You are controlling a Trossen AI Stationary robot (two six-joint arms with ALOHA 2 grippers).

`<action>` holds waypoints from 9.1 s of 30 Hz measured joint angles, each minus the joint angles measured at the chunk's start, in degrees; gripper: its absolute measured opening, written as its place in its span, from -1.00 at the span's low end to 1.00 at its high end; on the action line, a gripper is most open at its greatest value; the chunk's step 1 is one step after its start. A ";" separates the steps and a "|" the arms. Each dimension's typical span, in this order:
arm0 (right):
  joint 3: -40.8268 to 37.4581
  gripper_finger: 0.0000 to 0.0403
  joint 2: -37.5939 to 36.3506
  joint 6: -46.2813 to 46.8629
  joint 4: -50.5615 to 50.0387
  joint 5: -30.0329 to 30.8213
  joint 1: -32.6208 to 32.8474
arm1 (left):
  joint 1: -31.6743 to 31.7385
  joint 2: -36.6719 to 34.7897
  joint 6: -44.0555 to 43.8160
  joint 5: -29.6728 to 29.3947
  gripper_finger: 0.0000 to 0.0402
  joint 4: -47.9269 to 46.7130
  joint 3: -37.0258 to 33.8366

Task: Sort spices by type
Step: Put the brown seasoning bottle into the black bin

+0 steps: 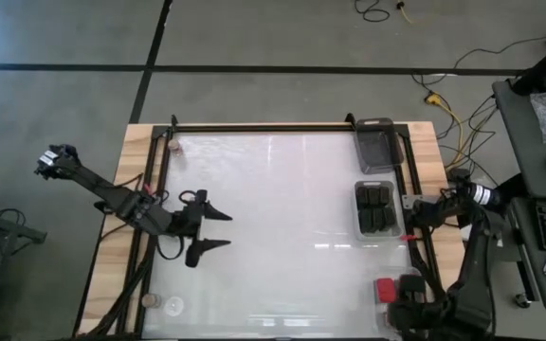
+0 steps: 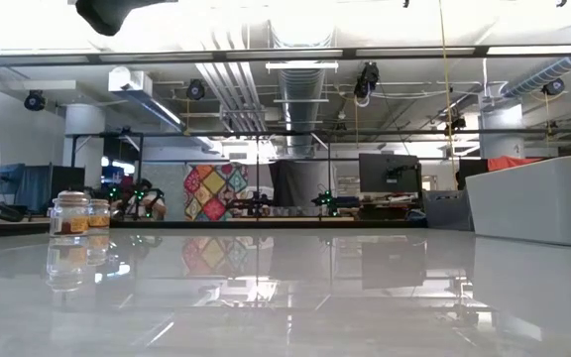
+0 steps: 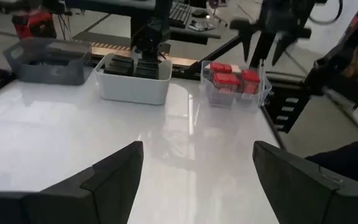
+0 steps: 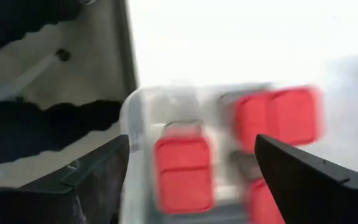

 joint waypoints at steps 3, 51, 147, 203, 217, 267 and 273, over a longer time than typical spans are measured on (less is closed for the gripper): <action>1.64 0.70 -0.16 -3.09 -3.22 1.62 -3.01 | 0.00 1.66 -0.07 0.03 0.44 0.05 0.00; -14.67 0.52 -0.33 -71.06 42.10 7.22 -38.88 | 20.09 9.14 -44.62 15.02 0.22 -61.40 1.53; 29.82 0.75 36.79 -78.71 37.57 -8.05 -74.10 | 34.64 11.71 5.07 29.01 -1.00 19.20 -31.90; 29.01 -0.13 35.14 -84.73 23.30 -9.31 -74.24 | 34.70 12.61 4.30 25.49 -1.00 28.09 -34.03; 11.44 -0.13 13.06 -87.14 10.32 -7.48 -77.30 | 34.70 12.01 4.96 25.51 -1.00 28.62 -34.03; -27.25 -0.16 -6.61 -52.02 25.54 4.19 -122.46 | 31.28 12.05 10.44 22.72 -1.00 41.19 -34.03; -27.36 -0.14 -6.54 -53.64 24.91 4.22 -122.75 | 31.28 12.05 10.43 22.72 -1.00 40.38 -34.03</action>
